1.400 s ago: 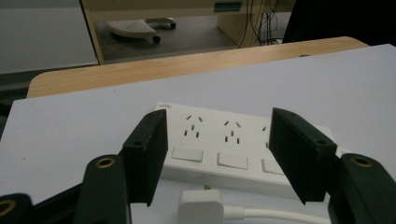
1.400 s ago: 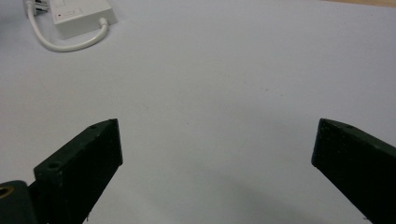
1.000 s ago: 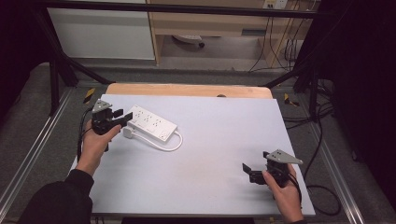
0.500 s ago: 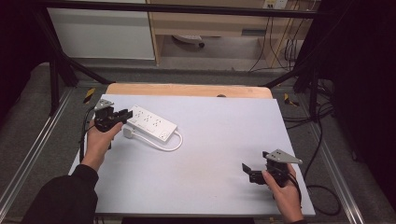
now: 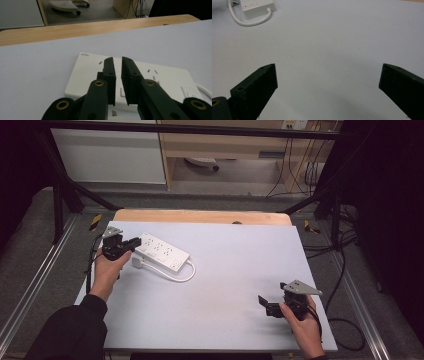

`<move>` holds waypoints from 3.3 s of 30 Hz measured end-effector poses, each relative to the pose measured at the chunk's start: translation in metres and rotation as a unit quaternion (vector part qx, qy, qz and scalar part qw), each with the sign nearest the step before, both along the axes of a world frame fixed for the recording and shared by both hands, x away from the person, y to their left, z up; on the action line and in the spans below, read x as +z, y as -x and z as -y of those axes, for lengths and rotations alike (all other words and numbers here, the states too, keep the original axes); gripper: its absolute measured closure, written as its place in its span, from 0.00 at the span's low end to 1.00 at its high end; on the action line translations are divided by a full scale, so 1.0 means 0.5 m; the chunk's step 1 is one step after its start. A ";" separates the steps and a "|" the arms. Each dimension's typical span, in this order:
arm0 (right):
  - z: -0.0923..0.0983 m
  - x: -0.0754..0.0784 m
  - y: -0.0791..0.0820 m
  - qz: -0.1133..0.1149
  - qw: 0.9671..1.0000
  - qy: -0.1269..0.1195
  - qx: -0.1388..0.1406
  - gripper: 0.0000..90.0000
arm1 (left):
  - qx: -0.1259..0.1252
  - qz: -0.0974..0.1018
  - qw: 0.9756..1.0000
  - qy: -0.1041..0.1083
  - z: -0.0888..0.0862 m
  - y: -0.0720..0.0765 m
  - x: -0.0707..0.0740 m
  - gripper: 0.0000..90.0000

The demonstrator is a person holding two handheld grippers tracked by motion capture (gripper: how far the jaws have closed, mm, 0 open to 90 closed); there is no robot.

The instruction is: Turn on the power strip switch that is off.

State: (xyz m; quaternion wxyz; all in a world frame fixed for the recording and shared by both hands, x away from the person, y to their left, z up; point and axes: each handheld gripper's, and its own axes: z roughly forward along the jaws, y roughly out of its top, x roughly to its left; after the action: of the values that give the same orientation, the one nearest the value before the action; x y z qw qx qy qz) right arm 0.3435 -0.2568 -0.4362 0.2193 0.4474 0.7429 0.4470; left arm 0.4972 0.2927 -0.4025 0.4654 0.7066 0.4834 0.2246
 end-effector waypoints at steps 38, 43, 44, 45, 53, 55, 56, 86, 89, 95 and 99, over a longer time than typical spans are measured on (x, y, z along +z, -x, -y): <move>-0.004 -0.001 0.000 -0.004 1.000 0.002 0.007 0.03 | -0.005 -0.034 0.999 -0.021 0.002 -0.022 -0.040 1.00; -0.004 0.000 0.000 -0.004 1.000 0.001 0.006 0.03 | -0.004 -0.038 0.999 -0.022 0.002 -0.026 -0.047 1.00; -0.004 0.000 0.000 -0.004 1.000 0.001 0.006 0.03 | -0.003 -0.037 0.999 -0.022 0.003 -0.026 -0.048 1.00; -0.003 0.000 0.000 -0.004 1.000 0.000 0.005 0.03 | -0.004 -0.036 0.999 -0.027 0.004 -0.028 -0.050 1.00; -0.003 0.000 0.000 -0.006 1.000 -0.001 0.006 0.03 | -0.004 -0.040 0.999 -0.029 0.006 -0.034 -0.060 1.00; -0.003 -0.001 0.001 -0.006 1.000 0.000 0.006 0.03 | -0.007 -0.038 0.999 -0.028 0.010 -0.034 -0.063 1.00; -0.002 -0.001 0.000 -0.007 1.000 0.000 0.006 0.03 | -0.007 -0.038 0.999 -0.028 0.010 -0.034 -0.063 1.00; 0.000 -0.001 0.002 -0.007 1.000 -0.001 0.003 0.03 | -0.005 -0.035 0.999 -0.035 0.022 -0.042 -0.075 1.00; 0.000 -0.001 0.002 -0.007 1.000 0.000 0.005 0.03 | -0.005 -0.033 0.998 -0.044 0.024 -0.040 -0.074 1.00; 0.000 -0.001 0.002 -0.009 1.000 0.000 0.004 0.03 | -0.008 -0.035 0.998 -0.045 0.022 -0.040 -0.074 1.00; 0.000 -0.001 0.002 -0.009 1.000 0.000 0.005 0.03 | -0.012 -0.036 0.998 -0.052 0.022 -0.039 -0.077 1.00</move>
State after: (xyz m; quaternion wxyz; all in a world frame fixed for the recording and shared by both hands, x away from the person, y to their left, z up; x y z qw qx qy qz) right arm 0.3424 -0.2566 -0.4368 0.2103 0.4477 0.7470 0.4442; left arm 0.5165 0.2815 -0.4409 0.4132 0.7429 0.4793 0.2183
